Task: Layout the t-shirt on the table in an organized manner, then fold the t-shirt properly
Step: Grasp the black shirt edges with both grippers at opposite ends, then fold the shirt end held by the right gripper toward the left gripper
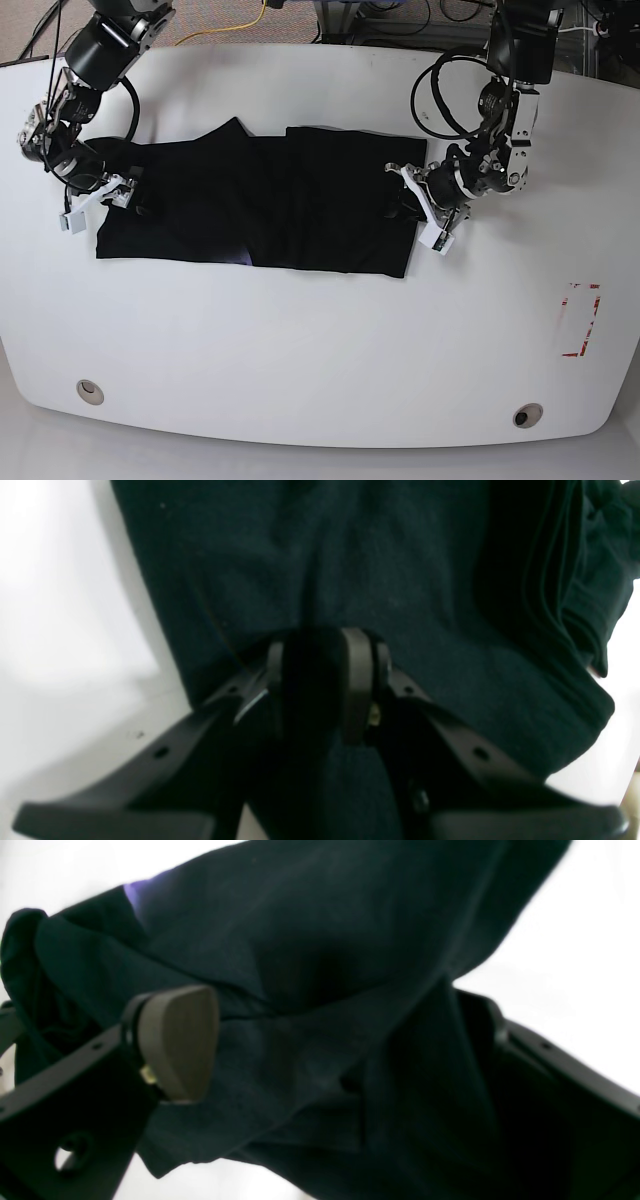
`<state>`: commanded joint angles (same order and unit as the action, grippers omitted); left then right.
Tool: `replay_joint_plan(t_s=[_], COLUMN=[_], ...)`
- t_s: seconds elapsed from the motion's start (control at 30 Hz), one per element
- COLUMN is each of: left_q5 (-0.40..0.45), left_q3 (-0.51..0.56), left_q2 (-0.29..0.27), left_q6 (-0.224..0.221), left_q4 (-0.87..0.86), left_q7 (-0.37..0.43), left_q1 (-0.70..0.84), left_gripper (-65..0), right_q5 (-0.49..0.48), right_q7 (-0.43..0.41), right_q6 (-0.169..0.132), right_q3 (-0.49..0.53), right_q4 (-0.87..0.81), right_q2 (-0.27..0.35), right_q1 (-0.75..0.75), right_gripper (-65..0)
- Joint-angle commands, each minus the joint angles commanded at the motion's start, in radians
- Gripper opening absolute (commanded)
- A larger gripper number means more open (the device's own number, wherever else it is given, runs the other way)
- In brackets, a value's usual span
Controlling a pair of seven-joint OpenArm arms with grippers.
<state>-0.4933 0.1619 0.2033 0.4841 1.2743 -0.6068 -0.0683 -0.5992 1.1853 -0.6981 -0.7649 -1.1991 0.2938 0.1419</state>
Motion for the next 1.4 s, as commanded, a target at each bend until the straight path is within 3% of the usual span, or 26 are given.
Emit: replay_joint_plan(t_s=[0.1,0.13,0.23,0.27,0.43,0.63,0.93,1.4], left_q5=[0.000,0.000,0.005,0.012,0.077,0.114,0.115,0.115], left_q3=[0.031,0.048,0.101,0.118,0.189,0.247,0.278,0.279], left_q2=[0.002,0.002,-0.002,-0.002,-0.046,-0.104,-0.181,-0.216], left_q6=[0.000,-0.002,-0.011,-0.014,-0.063,-0.064,-0.068,-0.069], left_q4=[0.000,0.000,-0.002,-0.002,-0.006,-0.031,-0.092,-0.141], left_q7=[0.000,0.000,0.000,0.000,0.000,0.000,0.005,0.006], left_q1=[0.000,0.000,-0.003,-0.003,-0.011,-0.018,-0.023,-0.044], left_gripper=[-51.8,-51.8,-51.8,-51.8,-51.8,-51.8,-51.8,-51.8], right_q5=[0.000,0.000,0.000,0.000,-0.006,-0.009,-0.041,-0.328], right_q7=[0.000,0.000,0.002,0.003,0.077,0.193,0.211,0.211], right_q6=[0.000,0.000,0.000,0.000,0.000,0.000,0.000,0.000], right_q3=[0.000,0.000,0.002,0.003,0.028,0.034,0.040,0.166], right_q4=[0.000,0.000,-0.002,-0.003,-0.143,-0.434,-0.752,-0.798], right_q2=[0.002,0.002,0.003,0.003,0.015,-0.023,-0.075,-0.109], right_q1=[0.000,0.000,0.000,0.000,-0.009,-0.071,-0.117,-0.169], right_gripper=[-30.4,-41.7,-62.6,-64.0,-63.1,-63.1,-63.3,-63.4])
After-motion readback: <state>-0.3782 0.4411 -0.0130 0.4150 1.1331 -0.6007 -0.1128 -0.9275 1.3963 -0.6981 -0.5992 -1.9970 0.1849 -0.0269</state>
